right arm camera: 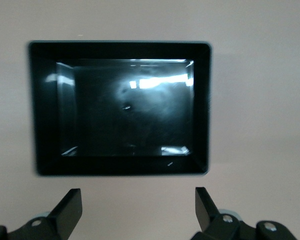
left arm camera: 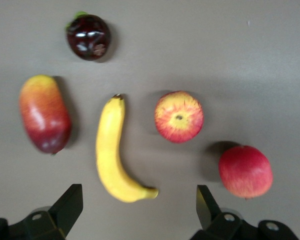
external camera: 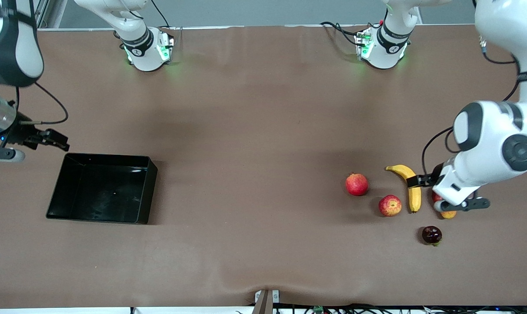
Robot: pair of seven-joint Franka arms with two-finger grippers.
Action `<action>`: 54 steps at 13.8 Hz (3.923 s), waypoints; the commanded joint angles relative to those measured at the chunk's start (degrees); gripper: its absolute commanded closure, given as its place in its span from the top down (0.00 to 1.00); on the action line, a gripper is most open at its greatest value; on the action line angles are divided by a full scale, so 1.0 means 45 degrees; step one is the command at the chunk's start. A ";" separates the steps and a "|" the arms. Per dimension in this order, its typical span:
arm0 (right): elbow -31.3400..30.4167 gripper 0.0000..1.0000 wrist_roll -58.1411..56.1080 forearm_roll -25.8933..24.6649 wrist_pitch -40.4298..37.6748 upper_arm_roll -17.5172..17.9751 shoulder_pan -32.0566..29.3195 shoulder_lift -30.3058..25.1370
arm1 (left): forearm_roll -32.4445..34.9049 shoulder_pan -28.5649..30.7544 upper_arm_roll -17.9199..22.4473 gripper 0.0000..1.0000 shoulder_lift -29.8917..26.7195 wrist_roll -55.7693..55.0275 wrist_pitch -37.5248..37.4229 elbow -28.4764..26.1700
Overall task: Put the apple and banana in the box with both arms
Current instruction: 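Grasp the apple with the left gripper while the right gripper grips the tray, then pull the tray with the right gripper while the left gripper lifts the apple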
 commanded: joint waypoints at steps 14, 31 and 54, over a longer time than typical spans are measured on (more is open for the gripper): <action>-0.1555 0.95 -0.3214 -0.0136 0.9028 0.0172 -0.2292 0.5771 | -0.0205 -0.0422 -0.0082 1.00 0.2867 0.0035 0.4069 0.0294; -0.1090 0.00 -0.3117 -0.0078 0.7727 0.0309 -0.2040 0.5031 | -0.0851 -0.0422 -0.0043 0.00 0.1446 0.0387 0.1693 0.0294; -0.0500 0.00 0.0745 0.4278 0.5982 0.3043 0.2134 0.4093 | -0.0851 -0.1027 -0.3676 0.00 -0.2445 -0.7484 -0.4035 0.1113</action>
